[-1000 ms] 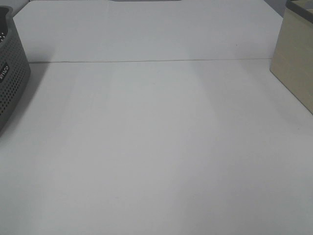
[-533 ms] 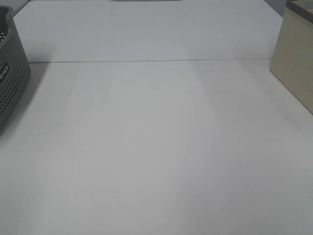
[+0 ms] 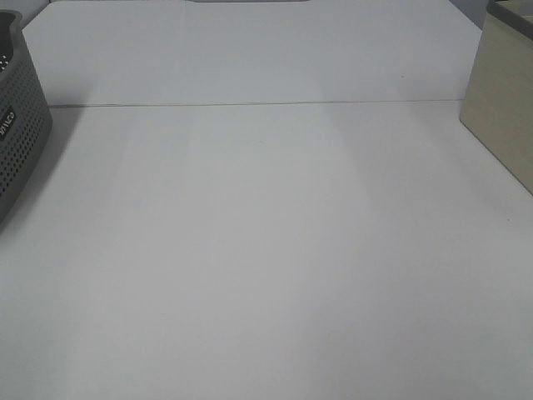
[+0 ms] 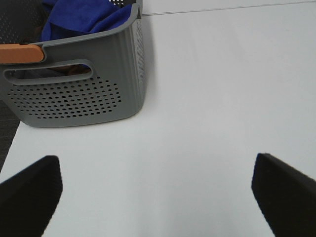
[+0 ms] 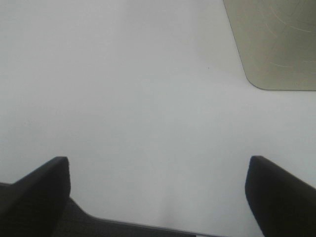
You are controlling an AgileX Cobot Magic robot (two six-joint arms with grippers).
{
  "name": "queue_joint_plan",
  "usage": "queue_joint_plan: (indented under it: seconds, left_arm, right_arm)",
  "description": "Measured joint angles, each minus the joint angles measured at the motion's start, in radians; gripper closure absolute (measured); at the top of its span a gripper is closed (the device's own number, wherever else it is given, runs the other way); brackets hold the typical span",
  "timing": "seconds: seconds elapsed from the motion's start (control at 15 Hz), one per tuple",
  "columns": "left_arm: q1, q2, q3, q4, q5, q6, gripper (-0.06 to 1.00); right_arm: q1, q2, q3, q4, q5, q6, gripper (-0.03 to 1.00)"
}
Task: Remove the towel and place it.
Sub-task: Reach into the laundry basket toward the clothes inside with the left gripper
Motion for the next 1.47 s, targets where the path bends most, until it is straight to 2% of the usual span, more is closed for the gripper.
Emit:
queue_joint_plan:
  seconds: [0.67, 0.73, 1.07, 1.13, 1.27, 1.47]
  left_arm:
    - [0.0, 0.0, 0.0, -0.005, 0.0, 0.0, -0.05]
    - [0.0, 0.06, -0.041, -0.005, 0.026, 0.018, -0.05]
    - [0.0, 0.49, -0.342, -0.004, 0.129, 0.317, -0.05]
    - [0.0, 0.529, -0.376, -0.004, 0.132, 0.35, -0.04]
    - [0.0, 0.711, -0.509, -0.004, 0.137, 0.49, -0.03]
    - [0.0, 0.96, -0.72, 0.063, 0.136, 0.685, -0.02]
  right_arm:
    - [0.0, 0.0, 0.0, 0.0, 0.0, 0.0, 0.04]
    - [0.0, 0.0, 0.0, 0.0, 0.0, 0.0, 0.04]
    - [0.0, 0.0, 0.0, 0.0, 0.0, 0.0, 0.04]
    - [0.0, 0.0, 0.0, 0.0, 0.0, 0.0, 0.04]
    - [0.0, 0.0, 0.0, 0.0, 0.0, 0.0, 0.04]
    - [0.0, 0.0, 0.0, 0.0, 0.0, 0.0, 0.04]
